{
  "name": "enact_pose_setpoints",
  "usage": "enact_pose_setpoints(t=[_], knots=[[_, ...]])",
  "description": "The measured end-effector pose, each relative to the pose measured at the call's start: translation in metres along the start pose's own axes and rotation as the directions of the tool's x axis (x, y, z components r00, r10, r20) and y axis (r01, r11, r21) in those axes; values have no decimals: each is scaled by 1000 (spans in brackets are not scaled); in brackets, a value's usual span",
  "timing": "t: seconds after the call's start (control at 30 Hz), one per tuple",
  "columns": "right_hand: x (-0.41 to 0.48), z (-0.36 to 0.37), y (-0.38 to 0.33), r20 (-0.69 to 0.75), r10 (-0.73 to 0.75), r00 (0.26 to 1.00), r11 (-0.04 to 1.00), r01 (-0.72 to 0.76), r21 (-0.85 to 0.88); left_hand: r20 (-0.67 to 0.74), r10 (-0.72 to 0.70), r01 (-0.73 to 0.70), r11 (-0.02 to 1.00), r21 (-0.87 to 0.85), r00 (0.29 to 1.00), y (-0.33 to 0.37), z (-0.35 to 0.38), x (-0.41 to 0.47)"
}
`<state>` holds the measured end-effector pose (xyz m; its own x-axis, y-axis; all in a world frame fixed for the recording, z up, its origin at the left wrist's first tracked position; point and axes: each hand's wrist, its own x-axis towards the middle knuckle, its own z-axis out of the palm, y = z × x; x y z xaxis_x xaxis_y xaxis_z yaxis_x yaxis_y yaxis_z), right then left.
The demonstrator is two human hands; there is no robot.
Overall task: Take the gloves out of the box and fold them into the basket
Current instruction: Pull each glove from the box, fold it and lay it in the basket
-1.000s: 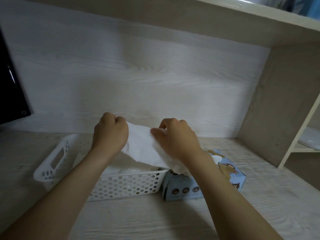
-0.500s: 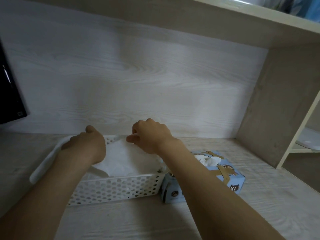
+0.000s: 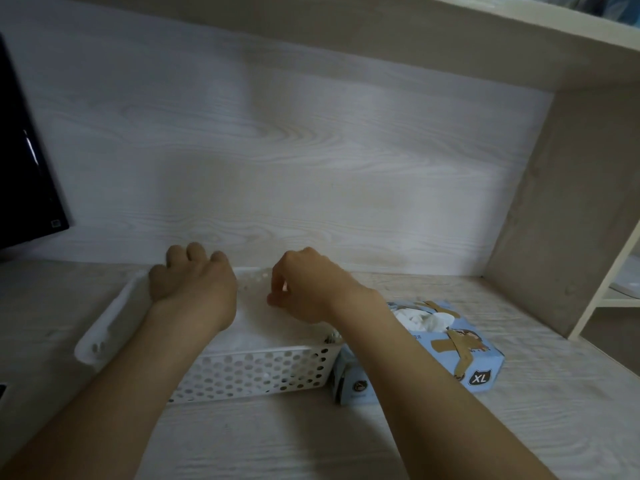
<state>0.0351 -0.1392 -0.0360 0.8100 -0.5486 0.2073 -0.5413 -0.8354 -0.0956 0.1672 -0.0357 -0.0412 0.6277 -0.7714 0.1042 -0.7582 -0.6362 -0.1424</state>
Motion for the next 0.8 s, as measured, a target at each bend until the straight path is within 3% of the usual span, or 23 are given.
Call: enact_pose_setpoints(t=[0.07,0.17,0.27,0.37,0.43,0.57,0.7,0.8], knots=[[-4,5,2,102,16,995,995,-26,100,75,106,-91,980,-176,992,5,5,4],[-10,12,8,-55,17,998,986,-8,169,157,188,-131,941,-313,969,14,9,1],[-27,8,14,-271,76,960,970,-8,243,-63,210,-220,929,-296,976,21,5,-7],[-51,1,27,-478,254,841,935,-87,343,-316,297,-410,819,-401,901,33,-7,-24],[-65,-3,42,-507,340,792,910,-142,389,-430,313,-498,750,-436,847,46,-13,-40],[-92,-11,77,-430,365,826,895,-183,406,-583,380,-617,735,-281,718,76,-10,-69],[-113,-8,99,-427,429,796,863,-222,454,-723,471,-706,707,-33,506,98,11,-78],[-126,-5,103,-342,387,857,818,-148,556,-709,535,-703,707,78,460,108,28,-78]])
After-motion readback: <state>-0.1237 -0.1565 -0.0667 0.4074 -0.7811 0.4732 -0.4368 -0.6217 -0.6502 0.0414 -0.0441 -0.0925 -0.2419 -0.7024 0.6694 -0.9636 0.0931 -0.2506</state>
